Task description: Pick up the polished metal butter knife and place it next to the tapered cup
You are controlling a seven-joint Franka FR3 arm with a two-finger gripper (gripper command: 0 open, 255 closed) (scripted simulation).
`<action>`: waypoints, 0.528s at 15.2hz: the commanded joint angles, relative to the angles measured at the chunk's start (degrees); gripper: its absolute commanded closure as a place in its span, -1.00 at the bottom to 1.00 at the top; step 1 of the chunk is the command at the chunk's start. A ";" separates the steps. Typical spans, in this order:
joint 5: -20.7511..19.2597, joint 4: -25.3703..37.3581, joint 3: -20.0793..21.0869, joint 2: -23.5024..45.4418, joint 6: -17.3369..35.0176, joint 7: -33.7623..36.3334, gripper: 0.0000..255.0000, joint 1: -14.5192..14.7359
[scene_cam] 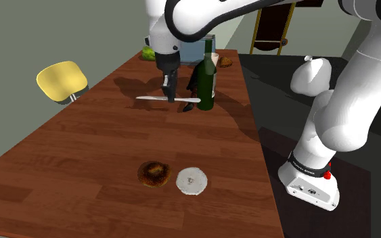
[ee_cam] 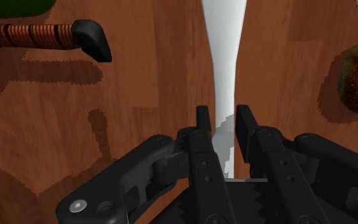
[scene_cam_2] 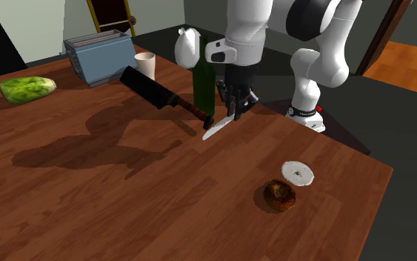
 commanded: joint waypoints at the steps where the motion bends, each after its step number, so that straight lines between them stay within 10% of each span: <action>1: 0.06 1.33 -0.02 -0.20 -1.55 -0.07 1.00 -0.01; 8: 0.43 2.03 -1.62 -2.38 -4.30 -3.04 1.00 -1.20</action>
